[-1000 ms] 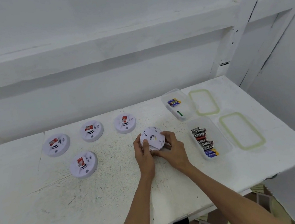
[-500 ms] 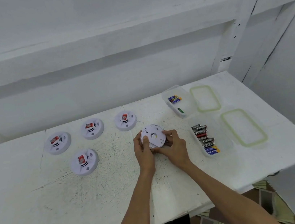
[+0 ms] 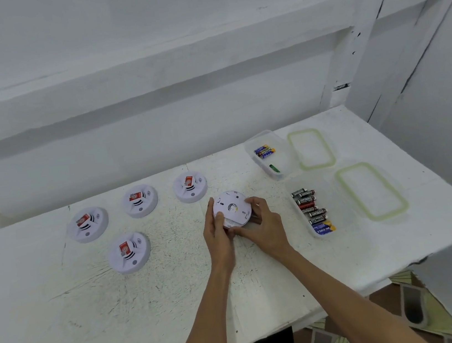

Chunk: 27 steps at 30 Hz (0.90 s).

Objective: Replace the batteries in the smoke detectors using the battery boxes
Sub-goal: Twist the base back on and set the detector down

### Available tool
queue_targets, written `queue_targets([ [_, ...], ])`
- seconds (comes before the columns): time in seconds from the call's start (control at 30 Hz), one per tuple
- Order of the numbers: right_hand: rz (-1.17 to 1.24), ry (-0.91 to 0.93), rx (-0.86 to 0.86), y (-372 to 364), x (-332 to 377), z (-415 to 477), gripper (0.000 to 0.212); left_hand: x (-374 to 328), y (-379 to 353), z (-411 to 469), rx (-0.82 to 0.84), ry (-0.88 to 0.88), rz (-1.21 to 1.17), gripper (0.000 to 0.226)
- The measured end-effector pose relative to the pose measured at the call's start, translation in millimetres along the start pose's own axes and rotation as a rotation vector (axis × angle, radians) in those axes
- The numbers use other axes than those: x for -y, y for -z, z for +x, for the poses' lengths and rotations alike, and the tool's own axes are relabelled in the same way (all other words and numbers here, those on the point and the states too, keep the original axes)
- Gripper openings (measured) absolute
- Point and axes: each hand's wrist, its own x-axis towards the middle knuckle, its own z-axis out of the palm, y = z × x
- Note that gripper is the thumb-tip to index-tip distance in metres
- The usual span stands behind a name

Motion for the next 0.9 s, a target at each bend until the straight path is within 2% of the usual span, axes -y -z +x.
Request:
queue_targets([
  [0.5, 0.048, -0.016, -0.001, -1.0, -1.7, 0.9, 0.079, 3.3, 1.6, 2.8, -0.003, -0.009, 0.029, 0.035],
  [0.7, 0.088, -0.026, -0.026, 3.1, 1.1, 2.8, 0.047, 5.8, 4.1, 2.1, 0.011, -0.037, 0.04, 0.041],
  [0.9, 0.16, -0.068, -0.015, 6.2, -1.3, 5.6, 0.043, 6.6, 2.7, 1.0, 0.019, -0.044, 0.018, 0.044],
])
